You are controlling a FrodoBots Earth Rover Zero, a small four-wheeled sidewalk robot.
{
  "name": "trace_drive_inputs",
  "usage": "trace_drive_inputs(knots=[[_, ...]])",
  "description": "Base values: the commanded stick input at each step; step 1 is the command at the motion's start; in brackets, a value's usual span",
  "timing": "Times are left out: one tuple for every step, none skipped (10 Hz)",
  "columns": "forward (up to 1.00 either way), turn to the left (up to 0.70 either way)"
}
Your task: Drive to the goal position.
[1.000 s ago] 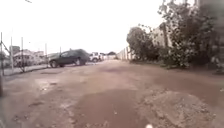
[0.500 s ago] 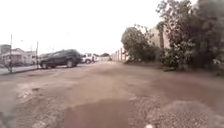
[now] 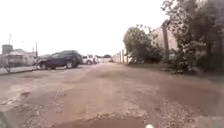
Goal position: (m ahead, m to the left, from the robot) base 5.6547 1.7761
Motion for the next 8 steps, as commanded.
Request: trace_drive_inputs(knots=[[0.85, 0.0], [0.85, 0.0], [0.85, 0.0], [0.85, 0.0], [0.85, 0.0], [0.85, 0.0], [0.85, 0.0], [0.85, 0.0]])
